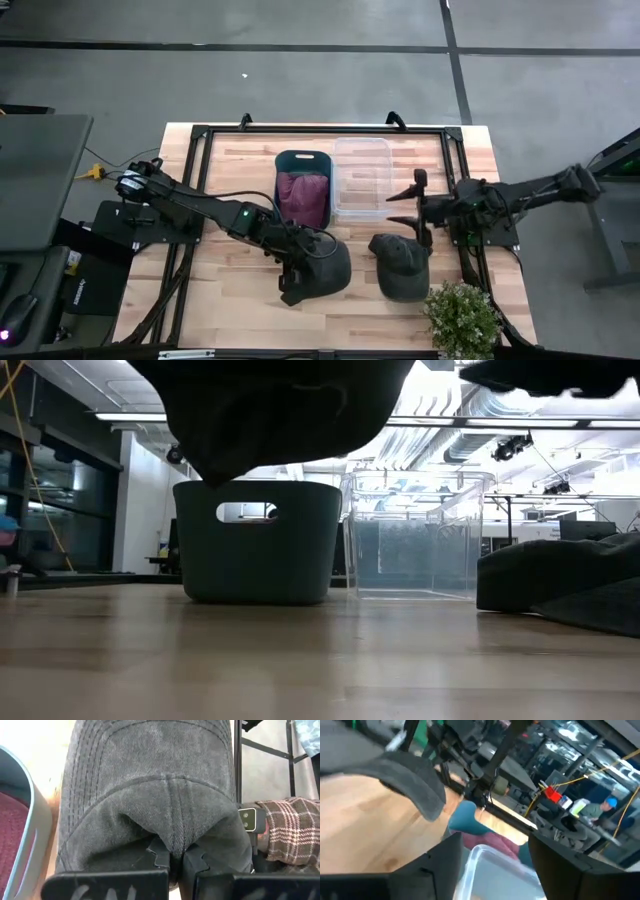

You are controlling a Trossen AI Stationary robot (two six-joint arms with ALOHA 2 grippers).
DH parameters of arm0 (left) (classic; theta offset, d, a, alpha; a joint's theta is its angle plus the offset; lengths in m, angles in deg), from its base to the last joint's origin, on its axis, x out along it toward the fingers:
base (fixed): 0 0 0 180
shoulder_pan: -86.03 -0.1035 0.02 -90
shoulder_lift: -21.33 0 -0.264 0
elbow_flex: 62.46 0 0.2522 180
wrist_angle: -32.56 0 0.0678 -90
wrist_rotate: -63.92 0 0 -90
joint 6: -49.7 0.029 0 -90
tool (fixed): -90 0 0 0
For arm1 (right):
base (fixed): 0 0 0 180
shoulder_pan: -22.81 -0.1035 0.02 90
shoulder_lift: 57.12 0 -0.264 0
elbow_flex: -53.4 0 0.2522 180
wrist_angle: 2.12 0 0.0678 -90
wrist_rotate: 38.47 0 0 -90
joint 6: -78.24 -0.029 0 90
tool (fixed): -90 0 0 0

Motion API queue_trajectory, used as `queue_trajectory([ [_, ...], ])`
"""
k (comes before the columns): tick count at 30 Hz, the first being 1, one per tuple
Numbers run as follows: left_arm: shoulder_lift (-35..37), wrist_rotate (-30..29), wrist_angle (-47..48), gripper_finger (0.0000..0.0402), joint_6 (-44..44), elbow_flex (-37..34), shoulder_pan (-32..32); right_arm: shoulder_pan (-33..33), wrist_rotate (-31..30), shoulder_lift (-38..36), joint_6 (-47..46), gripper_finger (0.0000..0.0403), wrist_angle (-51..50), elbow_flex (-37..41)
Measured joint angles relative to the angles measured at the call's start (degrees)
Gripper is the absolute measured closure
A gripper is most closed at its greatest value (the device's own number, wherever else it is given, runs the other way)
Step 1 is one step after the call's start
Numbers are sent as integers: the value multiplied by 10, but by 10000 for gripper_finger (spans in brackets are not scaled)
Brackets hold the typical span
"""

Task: Pick & Place hat
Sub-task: Put the left black cap into the transparent bin

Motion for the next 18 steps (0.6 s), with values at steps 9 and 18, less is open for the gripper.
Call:
queue_trajectory([
  [9, 0, 9, -5, 401, 15, 0, -11, -76, -106, 198, 136, 166, -94, -156],
  [18, 0, 41, 15, 401, 20, 0, -52, -148, -206, 299, 199, 164, -93, -209],
])
